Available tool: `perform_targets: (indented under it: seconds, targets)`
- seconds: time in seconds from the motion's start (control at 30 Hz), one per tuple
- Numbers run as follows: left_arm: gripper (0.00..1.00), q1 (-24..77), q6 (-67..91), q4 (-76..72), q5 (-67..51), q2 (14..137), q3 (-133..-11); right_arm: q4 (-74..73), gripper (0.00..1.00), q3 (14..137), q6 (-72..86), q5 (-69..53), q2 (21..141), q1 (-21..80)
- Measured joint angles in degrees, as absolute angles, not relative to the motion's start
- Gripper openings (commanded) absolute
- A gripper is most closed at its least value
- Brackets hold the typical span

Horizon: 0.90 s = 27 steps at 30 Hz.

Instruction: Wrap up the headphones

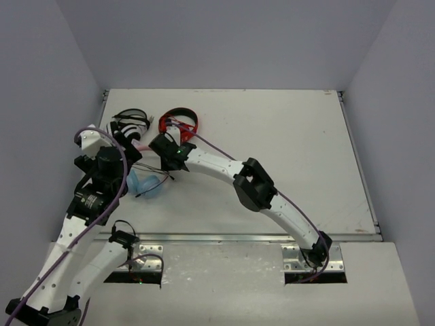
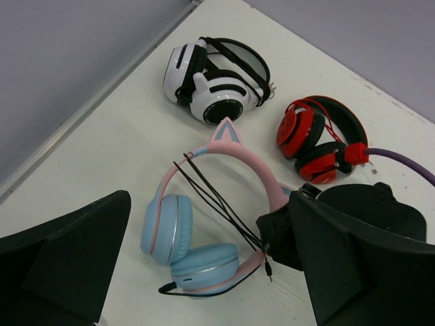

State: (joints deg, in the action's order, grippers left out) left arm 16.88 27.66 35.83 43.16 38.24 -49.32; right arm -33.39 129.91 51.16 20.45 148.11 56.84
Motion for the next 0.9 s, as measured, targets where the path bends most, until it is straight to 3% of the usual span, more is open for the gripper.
perform_targets:
  seconds: [0.53, 0.9]
  targets:
    - [1.0, 16.78, 27.18, 34.94, 41.47, 34.5, -48.64, -14.74, 0.03, 133.32, 52.47, 19.99, 155.96, 57.87]
    - [1.0, 16.78, 25.98, 34.13, 39.75, 34.24, -47.88, -9.5, 0.12, 133.73, 47.46, 15.57, 157.27, 59.57]
